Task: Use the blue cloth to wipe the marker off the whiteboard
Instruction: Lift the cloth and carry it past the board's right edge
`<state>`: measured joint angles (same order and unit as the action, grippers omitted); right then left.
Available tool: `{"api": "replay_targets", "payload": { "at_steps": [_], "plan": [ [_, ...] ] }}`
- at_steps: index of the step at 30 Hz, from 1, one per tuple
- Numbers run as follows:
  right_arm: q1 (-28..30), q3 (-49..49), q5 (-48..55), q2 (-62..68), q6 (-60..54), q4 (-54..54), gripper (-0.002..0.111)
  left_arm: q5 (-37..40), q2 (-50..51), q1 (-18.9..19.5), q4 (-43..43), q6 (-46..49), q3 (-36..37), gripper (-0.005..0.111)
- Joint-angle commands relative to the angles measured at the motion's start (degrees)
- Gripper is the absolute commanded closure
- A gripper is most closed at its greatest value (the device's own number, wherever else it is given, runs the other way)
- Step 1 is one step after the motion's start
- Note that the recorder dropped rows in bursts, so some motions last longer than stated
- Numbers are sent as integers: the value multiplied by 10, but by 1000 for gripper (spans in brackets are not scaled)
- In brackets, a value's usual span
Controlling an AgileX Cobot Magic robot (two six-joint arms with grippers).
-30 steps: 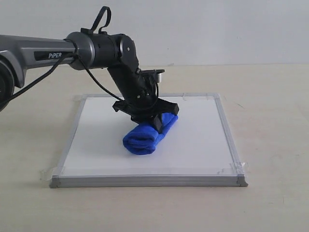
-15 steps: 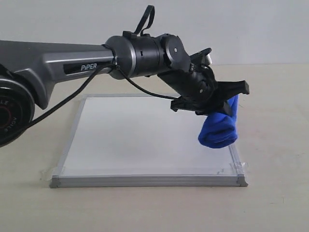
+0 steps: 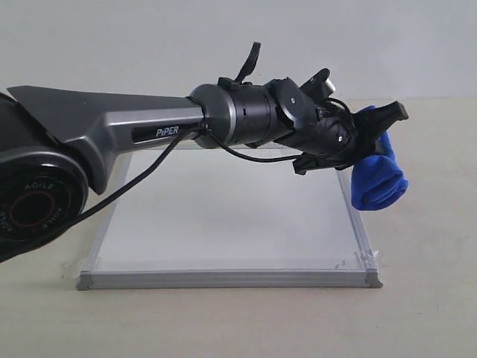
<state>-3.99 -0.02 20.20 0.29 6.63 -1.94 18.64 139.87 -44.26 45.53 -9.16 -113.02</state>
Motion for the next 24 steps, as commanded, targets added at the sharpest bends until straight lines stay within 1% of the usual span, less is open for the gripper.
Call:
{"api": "replay_targets", "payload": {
  "at_steps": [1, 5, 12, 16, 24],
  "plan": [
    [3, 0, -8, -3, -2, -1, 107, -11, 15, -4, 15, -6, -3, 102],
    [3, 0, -7, -3, -2, -1, 107, -11, 26, -5, 22, -4, -3, 102],
    [3, 0, -7, -3, -2, -1, 107, -24, 27, -18, 26, -4, -3, 102],
    [3, 0, -7, -3, -2, -1, 107, -42, 34, -24, 31, 0, -3, 102],
    [3, 0, -7, -3, -2, -1, 107, -82, 39, -23, 34, 0, -3, 102]
  ]
}}
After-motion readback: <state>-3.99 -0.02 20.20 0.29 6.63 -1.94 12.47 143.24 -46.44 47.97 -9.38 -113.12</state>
